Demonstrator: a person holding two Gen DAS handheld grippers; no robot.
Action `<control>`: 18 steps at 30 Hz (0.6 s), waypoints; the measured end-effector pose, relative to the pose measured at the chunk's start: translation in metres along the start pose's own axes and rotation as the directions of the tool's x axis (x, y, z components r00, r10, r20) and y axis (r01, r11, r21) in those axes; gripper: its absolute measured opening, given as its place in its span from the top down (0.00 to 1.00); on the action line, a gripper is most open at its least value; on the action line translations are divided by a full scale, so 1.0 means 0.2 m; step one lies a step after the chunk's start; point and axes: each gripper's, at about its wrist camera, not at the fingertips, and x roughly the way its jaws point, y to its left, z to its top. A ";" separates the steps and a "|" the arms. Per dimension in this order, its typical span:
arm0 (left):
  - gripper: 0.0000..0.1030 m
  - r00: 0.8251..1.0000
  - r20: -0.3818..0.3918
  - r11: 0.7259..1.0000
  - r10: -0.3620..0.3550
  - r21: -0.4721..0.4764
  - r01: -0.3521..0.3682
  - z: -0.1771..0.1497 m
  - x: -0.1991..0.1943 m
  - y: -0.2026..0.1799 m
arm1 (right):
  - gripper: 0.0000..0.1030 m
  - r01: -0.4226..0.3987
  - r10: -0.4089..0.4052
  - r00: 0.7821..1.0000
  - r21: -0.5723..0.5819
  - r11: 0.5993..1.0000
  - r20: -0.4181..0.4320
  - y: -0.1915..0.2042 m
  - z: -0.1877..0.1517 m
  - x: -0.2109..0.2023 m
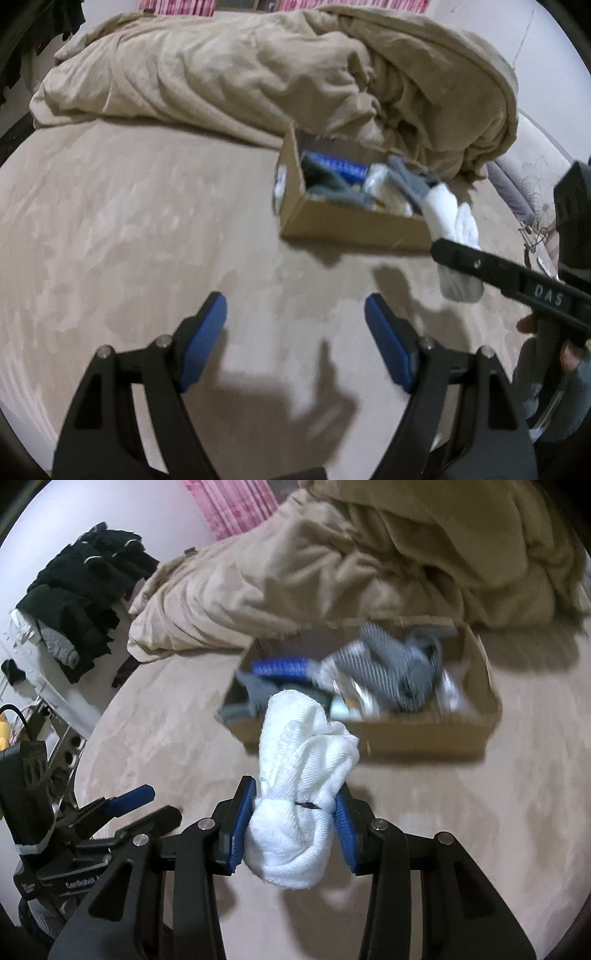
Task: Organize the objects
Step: 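Lower the white sock into the box and open the right tool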
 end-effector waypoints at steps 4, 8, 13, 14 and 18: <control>0.24 0.999 0.034 1.000 0.000 0.013 0.000 0.09 0.00 0.00 | 0.58 0.003 -0.003 1.000 -0.033 0.999 0.023 0.03 0.13 0.04; 0.24 0.997 0.079 1.000 0.007 0.005 -0.007 0.20 -0.01 0.02 | 0.58 -0.002 0.003 1.000 -0.057 0.998 0.024 0.04 0.20 0.09; 0.24 0.995 0.101 1.000 0.003 -0.006 -0.003 0.36 0.05 0.08 | 0.58 0.012 -0.009 1.000 -0.094 0.996 0.028 0.07 0.32 0.18; 0.24 0.995 0.103 1.000 0.002 -0.012 0.000 0.40 0.07 0.10 | 0.58 0.017 -0.015 0.999 -0.098 0.995 0.030 0.07 0.34 0.20; 0.24 0.994 0.109 1.000 -0.002 -0.013 0.003 0.48 0.13 0.12 | 0.58 0.029 -0.026 0.999 -0.133 0.991 0.023 0.09 0.42 0.28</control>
